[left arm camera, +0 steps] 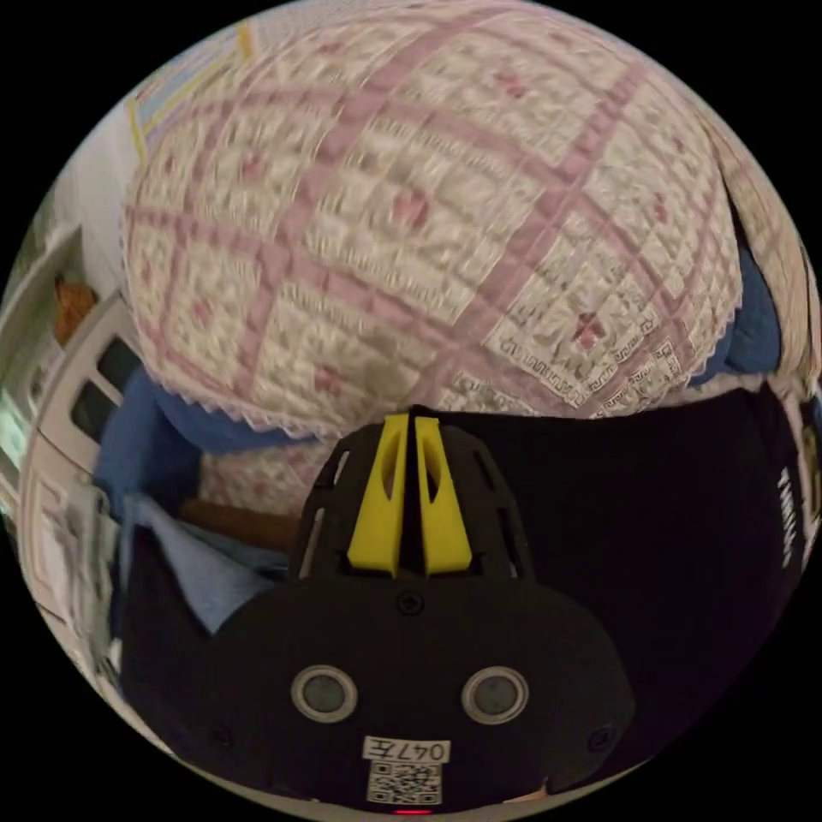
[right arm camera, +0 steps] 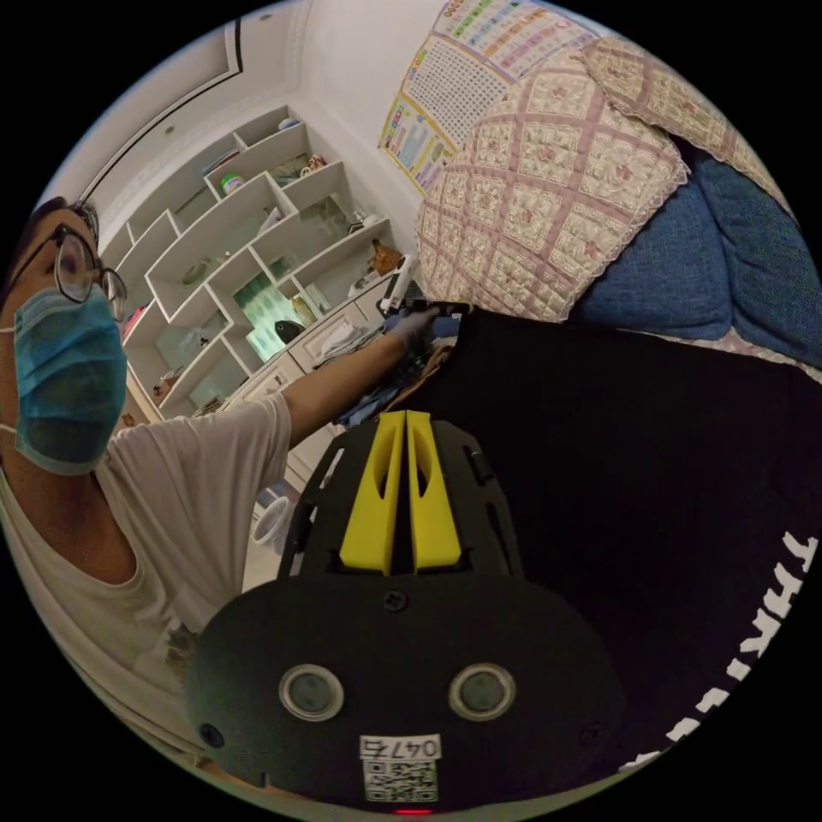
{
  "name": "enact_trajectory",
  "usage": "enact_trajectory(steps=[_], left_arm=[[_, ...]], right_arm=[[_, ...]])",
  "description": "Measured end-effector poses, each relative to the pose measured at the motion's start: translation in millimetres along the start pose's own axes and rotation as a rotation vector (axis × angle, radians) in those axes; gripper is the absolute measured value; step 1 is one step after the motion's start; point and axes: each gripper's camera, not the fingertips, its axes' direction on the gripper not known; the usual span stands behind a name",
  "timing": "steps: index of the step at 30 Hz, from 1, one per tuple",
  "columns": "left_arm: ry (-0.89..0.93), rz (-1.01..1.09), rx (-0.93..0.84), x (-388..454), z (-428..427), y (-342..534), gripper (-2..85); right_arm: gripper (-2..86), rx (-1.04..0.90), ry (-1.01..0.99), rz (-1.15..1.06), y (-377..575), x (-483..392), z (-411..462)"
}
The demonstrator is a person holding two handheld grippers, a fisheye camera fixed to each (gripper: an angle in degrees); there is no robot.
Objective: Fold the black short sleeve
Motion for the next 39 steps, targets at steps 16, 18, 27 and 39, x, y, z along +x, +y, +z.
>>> enact_trajectory(steps=[16, 18, 27, 39], left_arm=[[-0.655, 0.274, 0.17, 141.3, -36.9, -24.2, 0.5], [-0.587, 0.25, 0.124, 126.1, -47.6, -25.9, 1.3], [-0.319, 0.094, -0.163, 27.9, -87.7, -38.6, 7.7], [-0.331, -0.326, -0.186, -178.7, -312.7, 50.7, 14.1]], right_arm=[[-1.3, 0.041, 0.005, 0.041, 4.6, 24.9, 36.8], [-1.2, 0.041, 0.001, 0.039, 5.7, 22.8, 40.1], [-1.1, 0.065, -0.026, 0.038, 12.7, 3.1, 44.5], [-1.0, 0.086, -0.022, 0.018, 27.7, -58.1, 39.8]])
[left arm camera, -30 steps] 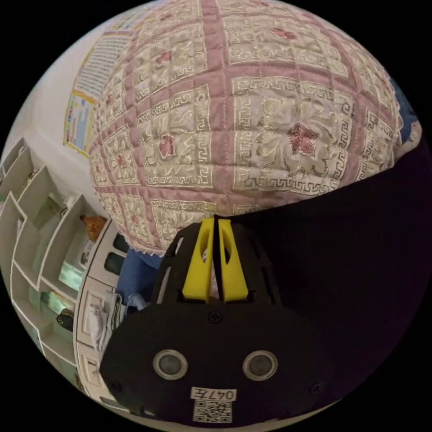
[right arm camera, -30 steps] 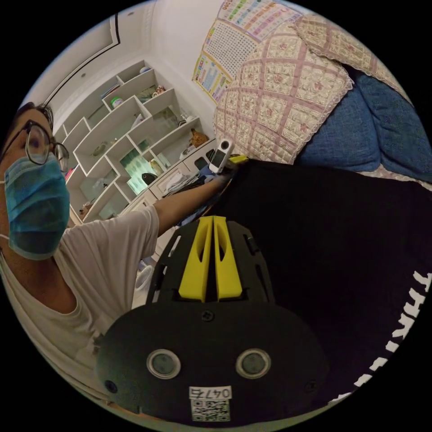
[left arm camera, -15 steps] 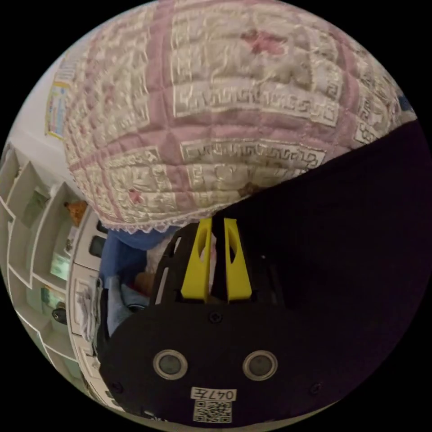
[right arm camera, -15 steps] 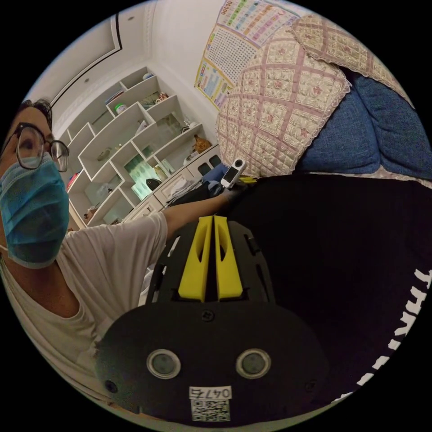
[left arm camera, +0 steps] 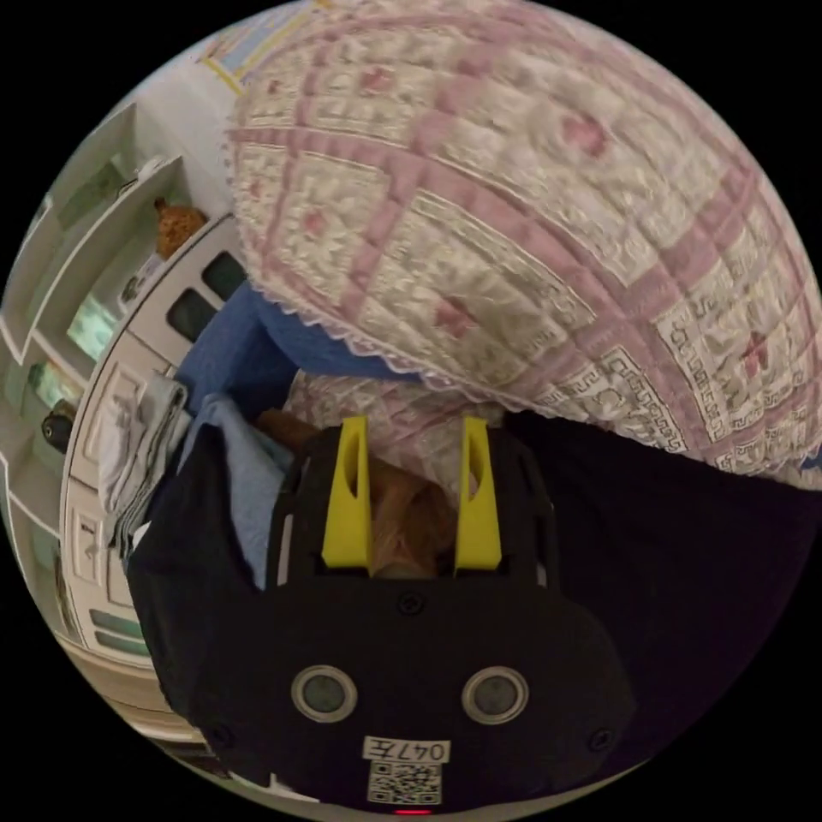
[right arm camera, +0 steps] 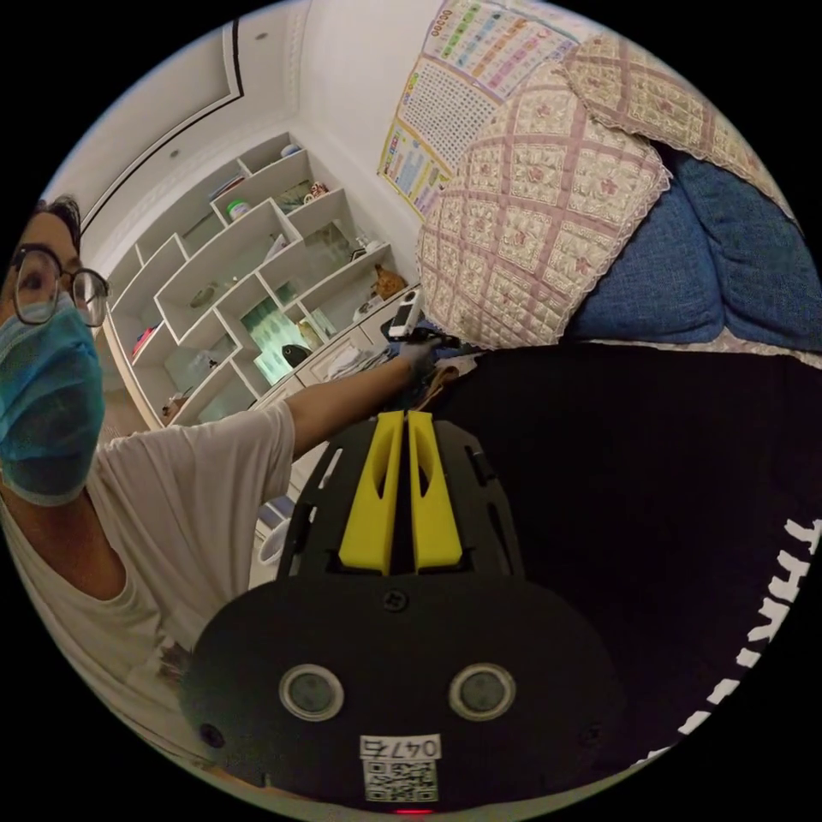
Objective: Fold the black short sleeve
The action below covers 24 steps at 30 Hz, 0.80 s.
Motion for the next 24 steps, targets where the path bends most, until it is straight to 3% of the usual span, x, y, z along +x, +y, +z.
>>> enact_trajectory(steps=[4, 7, 11, 14, 16, 18, 20, 22, 24], left_arm=[[-0.034, -0.137, 0.133, -111.8, -83.6, 53.5, 12.1], [0.16, -0.187, 0.404, -203.9, -190.8, 155.0, 8.8], [0.504, -0.26, 0.648, -330.6, -337.4, 380.4, 5.4], [0.485, -0.364, 0.768, -392.4, -411.8, 560.3, 0.4], [0.35, -0.368, 0.788, -409.8, -441.1, 644.6, -0.5], [0.252, -0.224, 0.707, -440.5, -461.2, 701.4, -0.8], [0.253, -0.202, 0.654, -488.5, -474.2, 728.4, -0.9], [0.282, -0.293, 0.665, -554.2, -488.4, 760.4, -0.9], [0.424, -0.484, 0.647, -645.3, -485.7, 805.6, -0.8]], right_arm=[[-1.0, 0.007, 0.054, -0.051, 4.3, -36.2, -8.9], [-0.9, 0.02, 0.225, -0.154, 7.1, -73.9, -19.1], [-0.7, 0.1, 0.469, -0.356, 19.4, -136.1, -29.3], [0.2, 0.11, 0.523, -0.451, 29.4, -173.7, -29.2], [0.7, 0.091, 0.538, -0.508, 34.7, -197.6, -28.5], [0.8, 0.092, 0.536, -0.581, 40.8, -225.3, -30.6], [0.7, 0.123, 0.498, -0.669, 47.6, -265.4, -39.8], [0.2, 0.146, 0.463, -0.706, 48.9, -296.5, -52.2], [-0.4, 0.151, 0.439, -0.703, 46.3, -327.1, -69.1]])
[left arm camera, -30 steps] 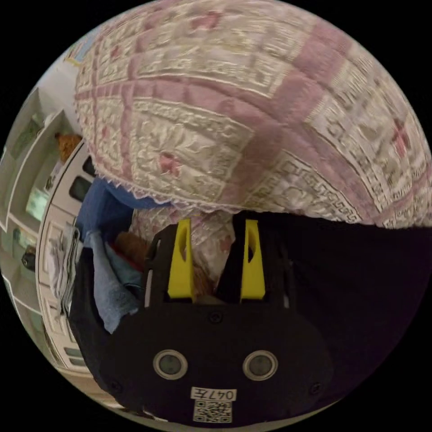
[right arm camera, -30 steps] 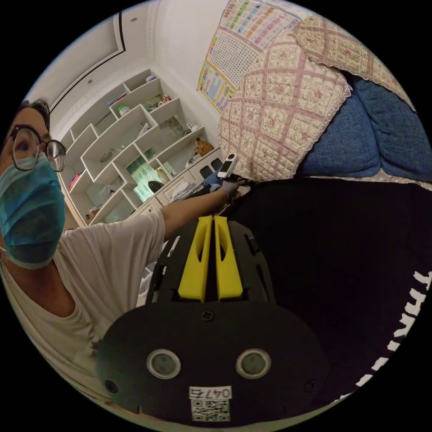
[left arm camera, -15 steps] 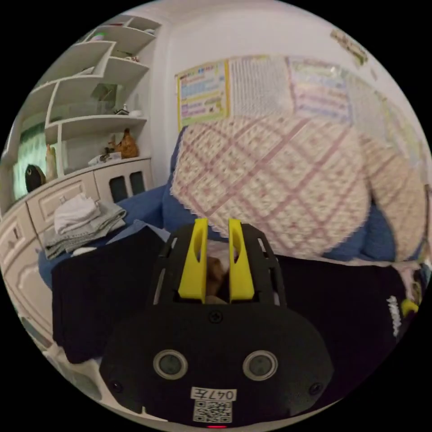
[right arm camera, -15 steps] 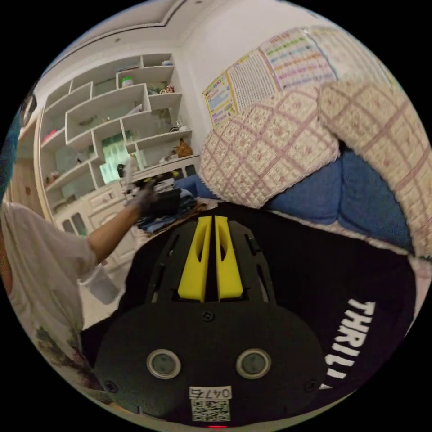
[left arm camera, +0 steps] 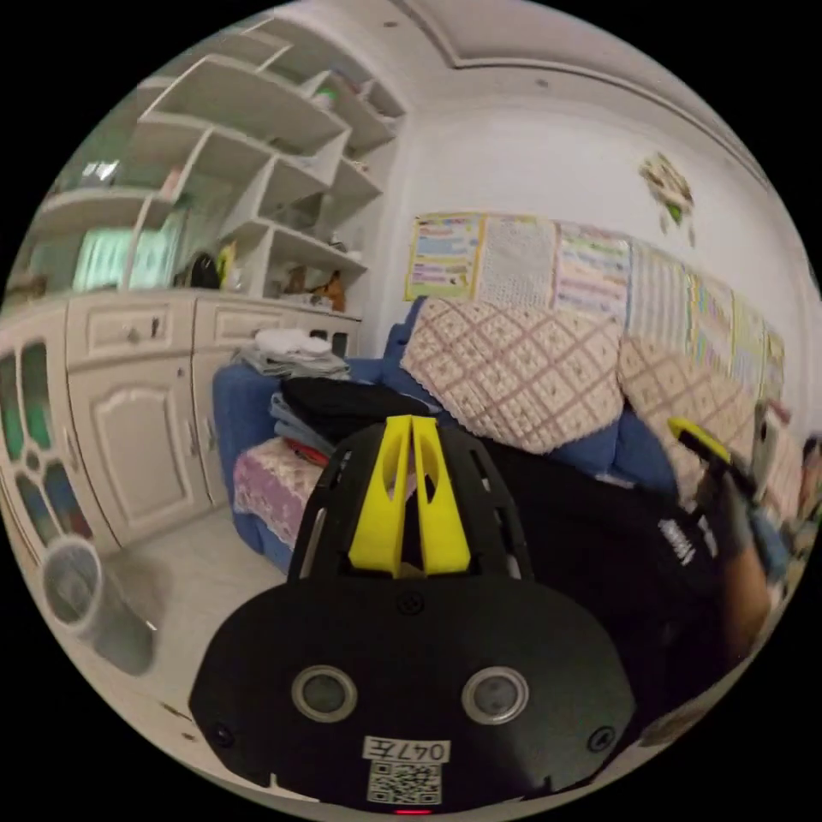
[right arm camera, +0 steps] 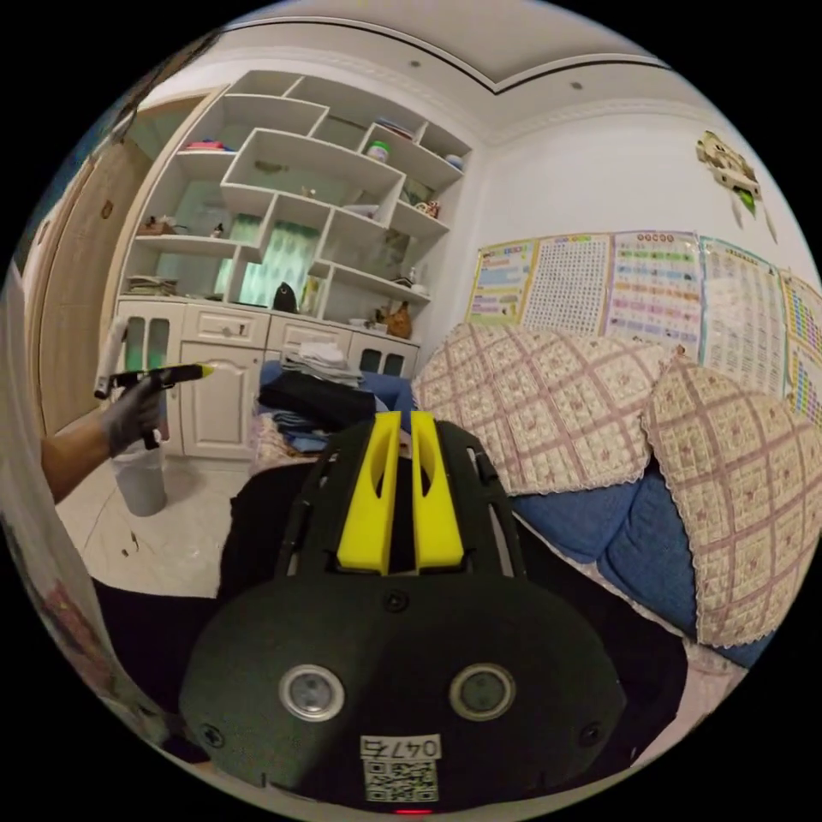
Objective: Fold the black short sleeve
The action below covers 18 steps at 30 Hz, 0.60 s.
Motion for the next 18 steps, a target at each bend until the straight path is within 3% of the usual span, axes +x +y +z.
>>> enact_trajectory(steps=[4, 8, 12, 18], left_arm=[[0.144, -0.287, -0.133, -126.4, -30.1, 21.8, -0.2], [0.233, -0.554, -0.347, -224.3, -41.9, 112.8, 4.4], [0.295, -0.753, -0.518, -279.9, -44.3, 201.0, 7.3], [0.426, -0.937, -0.607, -320.3, -47.7, 254.0, 10.8]], right_arm=[[-0.9, -0.056, -0.06, 0.01, -33.6, -23.6, -67.7], [-1.2, -0.118, -0.005, 0.024, -34.4, -42.4, -133.1], [-1.2, -0.153, -0.003, 0.169, -26.9, -41.1, -173.9], [-1.2, -0.216, -0.005, 0.308, -15.3, -38.8, -218.2]])
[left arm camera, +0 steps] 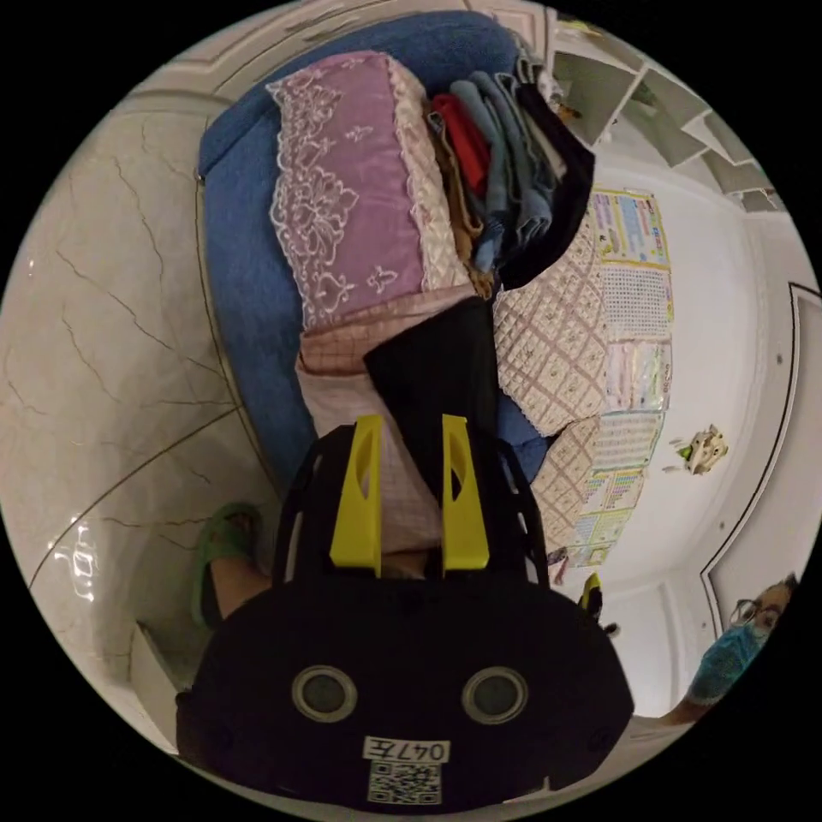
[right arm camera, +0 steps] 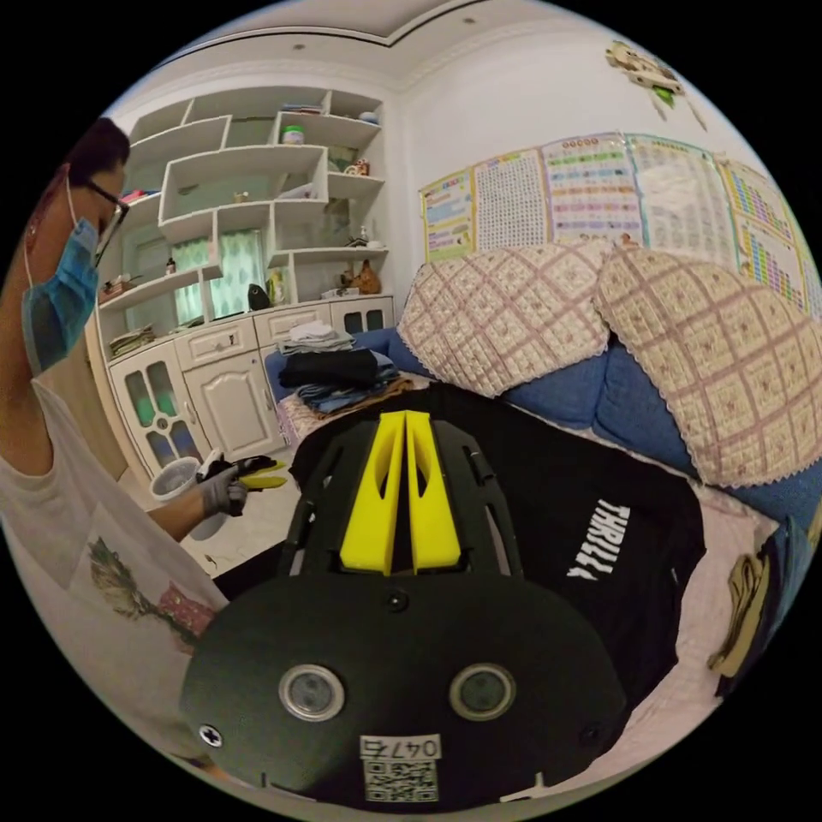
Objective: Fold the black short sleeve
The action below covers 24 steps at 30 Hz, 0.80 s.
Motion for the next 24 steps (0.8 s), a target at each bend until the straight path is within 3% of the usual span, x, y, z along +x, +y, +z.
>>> enact_trajectory(steps=[4, 7, 11, 14, 19, 24], left_arm=[[0.012, -0.045, 0.013, -19.0, -11.2, 4.8, 9.5], [0.064, -0.01, 0.045, -17.8, -36.6, 18.4, 0.7], [0.096, 0.145, 0.177, 10.6, -106.4, 58.0, -0.7], [-0.011, 0.265, 0.216, 31.0, -148.7, 78.9, -0.8], [0.004, 0.08, 0.146, -18.3, -156.9, 107.5, -0.9], [0.002, 0.126, 0.14, -8.6, -175.3, 138.9, -0.9]], right_arm=[[-1.3, -0.023, -0.023, 0.056, 9.1, 5.6, -26.9], [-1.3, -0.039, -0.019, 0.064, 12.2, 9.2, -50.4], [-1.3, -0.032, -0.024, 0.089, 19.2, 18.4, -86.3], [-1.3, -0.03, -0.038, 0.123, 26.6, 27.2, -107.9], [-1.2, -0.039, -0.053, 0.148, 36.1, 37.7, -144.7], [-0.5, 0.03, 0.173, 0.169, 46.6, 52.4, -215.3]])
